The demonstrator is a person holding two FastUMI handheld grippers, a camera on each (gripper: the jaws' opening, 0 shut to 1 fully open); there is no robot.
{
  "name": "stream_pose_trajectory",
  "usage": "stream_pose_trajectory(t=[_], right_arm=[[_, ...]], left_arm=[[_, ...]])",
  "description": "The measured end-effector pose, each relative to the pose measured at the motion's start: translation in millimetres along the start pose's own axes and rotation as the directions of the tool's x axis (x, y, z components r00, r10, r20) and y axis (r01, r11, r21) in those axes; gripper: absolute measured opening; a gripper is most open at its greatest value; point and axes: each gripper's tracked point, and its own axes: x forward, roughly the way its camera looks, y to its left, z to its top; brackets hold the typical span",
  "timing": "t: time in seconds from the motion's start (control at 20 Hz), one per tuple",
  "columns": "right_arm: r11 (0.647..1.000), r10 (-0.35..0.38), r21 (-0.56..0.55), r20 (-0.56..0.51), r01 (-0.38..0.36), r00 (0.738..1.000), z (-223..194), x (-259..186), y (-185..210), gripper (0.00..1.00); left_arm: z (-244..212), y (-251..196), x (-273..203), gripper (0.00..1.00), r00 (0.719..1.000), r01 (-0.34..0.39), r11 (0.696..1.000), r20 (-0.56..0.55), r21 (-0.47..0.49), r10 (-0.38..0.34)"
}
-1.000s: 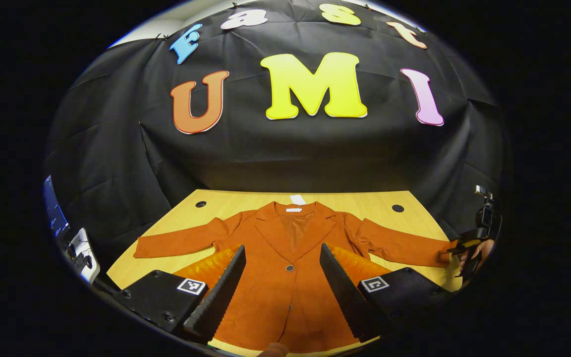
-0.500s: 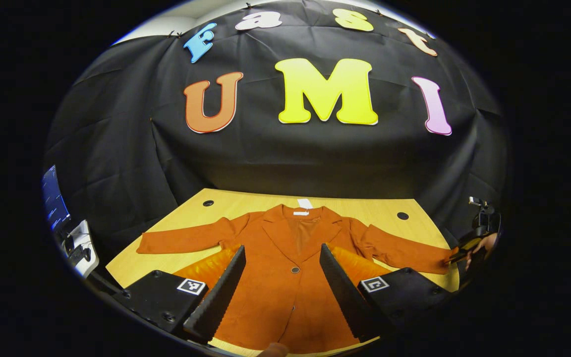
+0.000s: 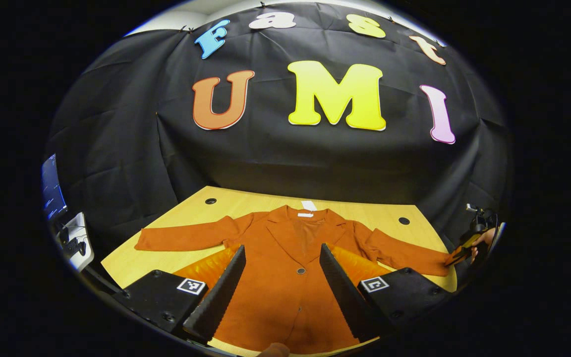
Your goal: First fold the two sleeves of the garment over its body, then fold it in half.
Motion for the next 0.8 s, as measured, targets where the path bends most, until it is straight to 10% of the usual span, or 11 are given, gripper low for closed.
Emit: stream_pose_trajectory(t=[0.2,0.8], right_arm=[[0.998,0.014,0.067,0.099,-0.02,0.995,3,-2,-2,0.02],[0.996,0.062,-0.087,0.321,-0.036,0.945,13,-80,57,0.02]], left_arm=[[-4,30,8,0.98,1.0,-0.005,1.0,-0.012,-0.025,0.005],[-16,96,23,0.98,0.999,0.011,1.0,-0.032,-0.024,-0.012]])
